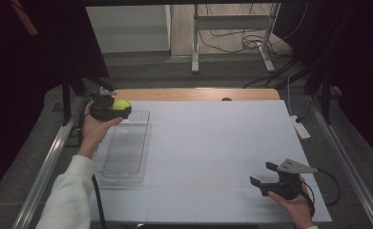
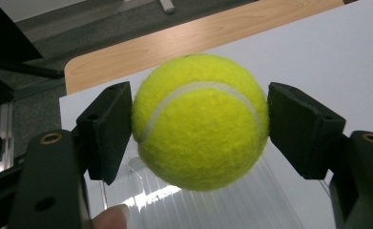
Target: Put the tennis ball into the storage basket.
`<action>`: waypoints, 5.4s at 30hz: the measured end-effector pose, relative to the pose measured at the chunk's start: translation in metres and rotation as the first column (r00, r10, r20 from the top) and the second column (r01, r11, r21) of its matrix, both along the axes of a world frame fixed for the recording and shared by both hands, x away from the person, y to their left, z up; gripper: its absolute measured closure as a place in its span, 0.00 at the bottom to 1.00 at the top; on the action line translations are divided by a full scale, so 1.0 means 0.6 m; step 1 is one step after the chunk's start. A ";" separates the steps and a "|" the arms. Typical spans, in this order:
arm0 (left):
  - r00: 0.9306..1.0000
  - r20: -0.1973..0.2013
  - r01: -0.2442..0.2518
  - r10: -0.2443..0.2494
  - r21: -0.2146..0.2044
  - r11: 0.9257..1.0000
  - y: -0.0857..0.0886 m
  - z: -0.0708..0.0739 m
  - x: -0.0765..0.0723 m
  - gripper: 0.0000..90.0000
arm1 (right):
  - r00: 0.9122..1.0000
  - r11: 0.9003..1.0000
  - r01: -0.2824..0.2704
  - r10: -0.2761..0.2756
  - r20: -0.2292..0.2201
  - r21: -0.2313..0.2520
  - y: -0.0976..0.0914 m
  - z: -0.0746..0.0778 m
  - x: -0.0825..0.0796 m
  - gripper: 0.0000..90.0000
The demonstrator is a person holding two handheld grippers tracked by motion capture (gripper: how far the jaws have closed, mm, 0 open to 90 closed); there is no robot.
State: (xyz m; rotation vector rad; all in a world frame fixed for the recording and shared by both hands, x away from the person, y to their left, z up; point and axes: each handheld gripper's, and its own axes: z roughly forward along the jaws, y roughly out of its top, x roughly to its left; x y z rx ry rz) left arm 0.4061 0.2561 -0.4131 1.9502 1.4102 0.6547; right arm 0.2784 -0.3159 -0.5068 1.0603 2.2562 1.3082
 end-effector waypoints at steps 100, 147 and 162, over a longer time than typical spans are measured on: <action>0.978 -0.200 -0.054 0.067 0.071 0.996 0.025 -0.108 0.041 0.30 | 1.000 1.000 0.005 -0.005 -0.005 -0.004 -0.002 -0.003 0.001 0.12; 0.977 -0.207 -0.048 0.059 0.058 0.997 0.014 -0.108 0.041 0.19 | 1.000 1.000 0.002 -0.003 -0.008 -0.007 -0.001 -0.004 0.002 0.12; 0.989 -0.146 -0.030 0.022 -0.054 0.998 0.027 -0.092 0.020 0.15 | 1.000 1.000 0.004 -0.004 -0.007 -0.007 -0.001 -0.004 0.002 0.12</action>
